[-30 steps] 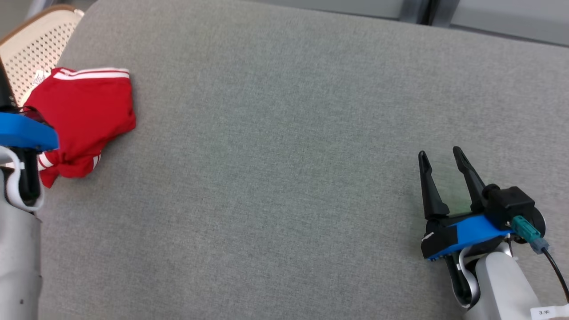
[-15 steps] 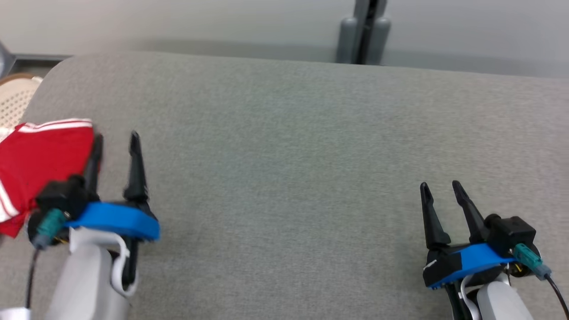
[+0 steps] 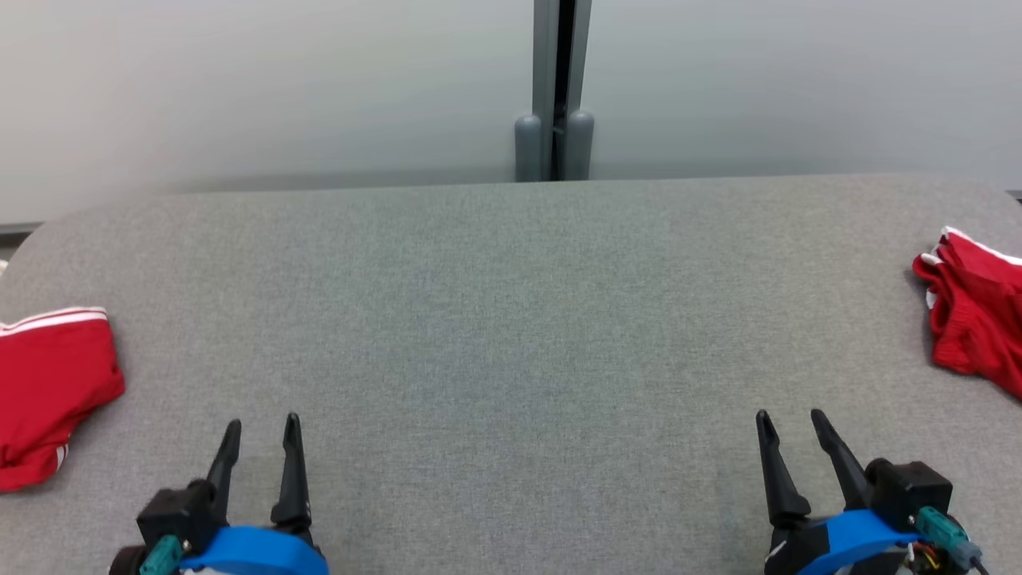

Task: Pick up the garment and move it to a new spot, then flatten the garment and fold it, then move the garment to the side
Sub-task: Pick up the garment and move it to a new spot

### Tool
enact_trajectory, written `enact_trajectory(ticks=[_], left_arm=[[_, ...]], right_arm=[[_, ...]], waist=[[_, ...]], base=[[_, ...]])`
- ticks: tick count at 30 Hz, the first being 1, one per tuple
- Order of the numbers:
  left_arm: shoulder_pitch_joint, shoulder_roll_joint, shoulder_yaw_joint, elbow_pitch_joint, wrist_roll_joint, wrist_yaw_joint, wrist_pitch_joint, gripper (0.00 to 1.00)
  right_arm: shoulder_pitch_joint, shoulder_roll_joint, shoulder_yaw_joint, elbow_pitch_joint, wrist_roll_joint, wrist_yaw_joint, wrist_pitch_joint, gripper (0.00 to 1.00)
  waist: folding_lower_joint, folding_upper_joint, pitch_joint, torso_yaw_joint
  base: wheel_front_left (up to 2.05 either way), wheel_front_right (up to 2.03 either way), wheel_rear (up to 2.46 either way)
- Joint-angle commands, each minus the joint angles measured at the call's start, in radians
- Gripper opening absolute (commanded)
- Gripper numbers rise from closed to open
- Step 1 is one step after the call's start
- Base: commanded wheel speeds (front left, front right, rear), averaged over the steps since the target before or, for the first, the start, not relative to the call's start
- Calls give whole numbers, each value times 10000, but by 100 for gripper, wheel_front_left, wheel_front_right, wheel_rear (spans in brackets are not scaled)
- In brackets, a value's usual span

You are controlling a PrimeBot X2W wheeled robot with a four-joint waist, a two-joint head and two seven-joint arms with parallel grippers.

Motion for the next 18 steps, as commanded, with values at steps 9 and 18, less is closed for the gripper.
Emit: enact_trajectory(ticks=[9, 18], left_arm=[[1271, -349, 50, -480, 348, -10, -28, 100], [964, -382, -20, -540, 476, -10, -28, 100]], right_arm=[[716, -41, -169, 136, 170, -1, -5, 100], [730, -41, -257, 43, 239, -1, -5, 100]], waist=[[2, -1, -531, -45], [2, -1, -381, 424]], base=[[0, 0, 0], [0, 0, 0]])
